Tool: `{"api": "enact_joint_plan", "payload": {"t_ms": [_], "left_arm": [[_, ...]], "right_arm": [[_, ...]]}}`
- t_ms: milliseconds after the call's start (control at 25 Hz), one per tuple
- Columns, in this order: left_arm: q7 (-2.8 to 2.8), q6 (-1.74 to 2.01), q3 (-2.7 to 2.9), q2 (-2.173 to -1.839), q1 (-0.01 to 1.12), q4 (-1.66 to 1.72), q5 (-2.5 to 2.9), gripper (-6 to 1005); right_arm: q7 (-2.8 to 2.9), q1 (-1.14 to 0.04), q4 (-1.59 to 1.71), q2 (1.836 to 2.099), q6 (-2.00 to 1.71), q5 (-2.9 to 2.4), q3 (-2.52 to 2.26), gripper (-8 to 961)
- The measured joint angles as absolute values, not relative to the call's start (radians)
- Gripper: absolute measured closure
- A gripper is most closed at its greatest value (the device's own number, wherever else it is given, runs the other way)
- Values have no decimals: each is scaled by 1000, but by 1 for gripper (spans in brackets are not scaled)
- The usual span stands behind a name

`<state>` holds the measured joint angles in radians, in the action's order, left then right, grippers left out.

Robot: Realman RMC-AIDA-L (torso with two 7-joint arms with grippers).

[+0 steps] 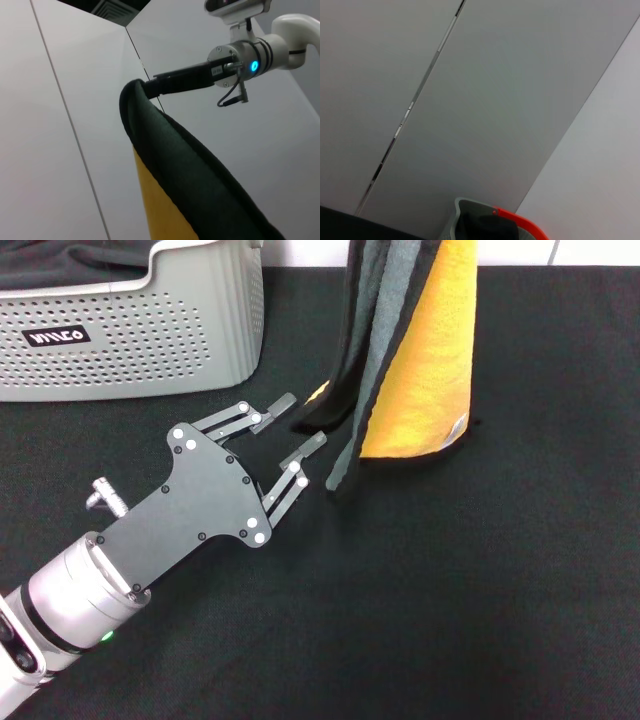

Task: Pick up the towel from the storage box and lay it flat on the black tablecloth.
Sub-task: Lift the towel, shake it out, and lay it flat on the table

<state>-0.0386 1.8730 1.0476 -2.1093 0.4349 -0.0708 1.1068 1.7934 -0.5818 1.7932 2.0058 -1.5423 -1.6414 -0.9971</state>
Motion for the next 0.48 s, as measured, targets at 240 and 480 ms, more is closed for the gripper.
{"api": "enact_joint_plan", "payload": {"t_ms": [240,480], "left_arm": [[-39,1875,1048,-2109,444,-76,1108,679],[-40,1875,1047,-2109,438,-76,1108,685]], "right_arm": [[1793,-584,1787,2005,-1546,-1645,-997,951],[1793,-588,1787,2006,-1552,-1645,-997,951]]}}
